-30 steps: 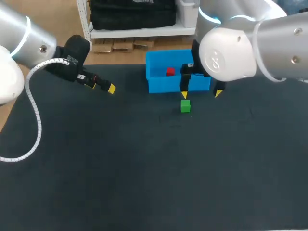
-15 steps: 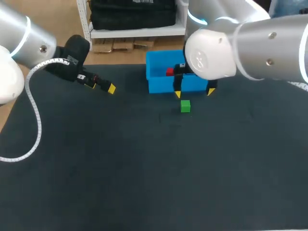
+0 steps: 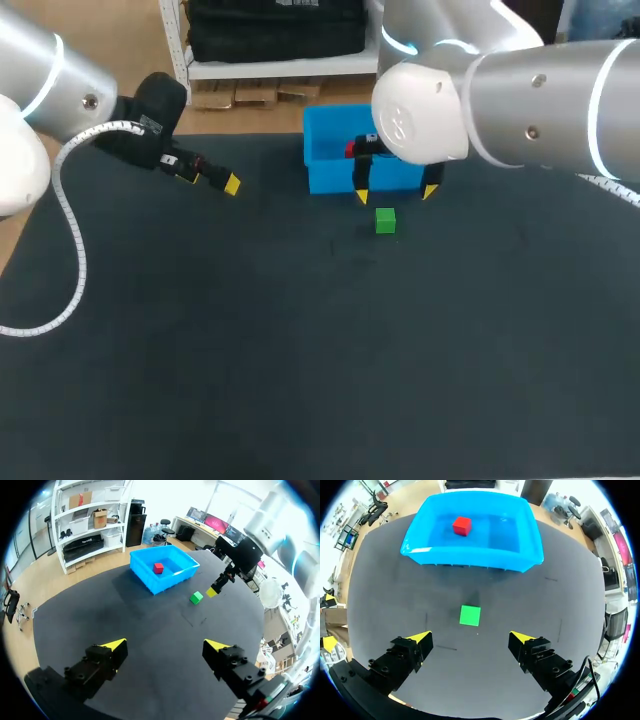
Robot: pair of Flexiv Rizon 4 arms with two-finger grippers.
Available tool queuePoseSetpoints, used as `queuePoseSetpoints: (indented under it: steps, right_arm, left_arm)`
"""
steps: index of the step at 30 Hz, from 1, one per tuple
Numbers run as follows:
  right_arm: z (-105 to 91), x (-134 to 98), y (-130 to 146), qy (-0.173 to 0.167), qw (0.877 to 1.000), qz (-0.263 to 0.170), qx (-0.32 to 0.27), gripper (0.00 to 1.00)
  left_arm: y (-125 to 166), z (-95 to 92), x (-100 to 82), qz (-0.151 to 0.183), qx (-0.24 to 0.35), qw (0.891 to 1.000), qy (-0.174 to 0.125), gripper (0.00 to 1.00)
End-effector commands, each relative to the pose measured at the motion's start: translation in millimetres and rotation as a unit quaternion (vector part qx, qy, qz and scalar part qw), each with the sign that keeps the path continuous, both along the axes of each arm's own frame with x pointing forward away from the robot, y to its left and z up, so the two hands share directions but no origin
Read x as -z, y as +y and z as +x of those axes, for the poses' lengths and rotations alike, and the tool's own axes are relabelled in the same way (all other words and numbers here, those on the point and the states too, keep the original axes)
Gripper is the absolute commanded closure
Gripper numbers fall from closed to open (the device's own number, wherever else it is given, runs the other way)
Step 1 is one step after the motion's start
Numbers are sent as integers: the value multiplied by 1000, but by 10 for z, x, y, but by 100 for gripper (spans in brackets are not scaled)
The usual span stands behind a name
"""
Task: Use the left arm to pick the red cube and place it into the blue plastic box first, then use the right arm to grasp the green cube and put it into the same blue plastic box after the first action is fully finished.
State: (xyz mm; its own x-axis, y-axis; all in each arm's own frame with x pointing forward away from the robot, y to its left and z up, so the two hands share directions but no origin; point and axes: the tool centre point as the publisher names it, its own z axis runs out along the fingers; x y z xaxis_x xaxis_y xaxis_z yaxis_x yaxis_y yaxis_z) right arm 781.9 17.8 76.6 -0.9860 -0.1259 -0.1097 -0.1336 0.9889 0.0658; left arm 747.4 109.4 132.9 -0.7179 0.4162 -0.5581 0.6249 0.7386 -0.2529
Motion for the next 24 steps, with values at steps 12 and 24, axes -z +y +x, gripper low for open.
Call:
queuePoseSetpoints:
  steps: [12,24]
  right_arm:
    - [49,163,141,0,1000,-2,-5,0]
    - [55,303,165,5,1000,-1,-5,0]
  left_arm:
    - [2,-9,2,-1,-1,1000,-1,0]
    - [2,-9,2,-1,-1,1000,-1,0]
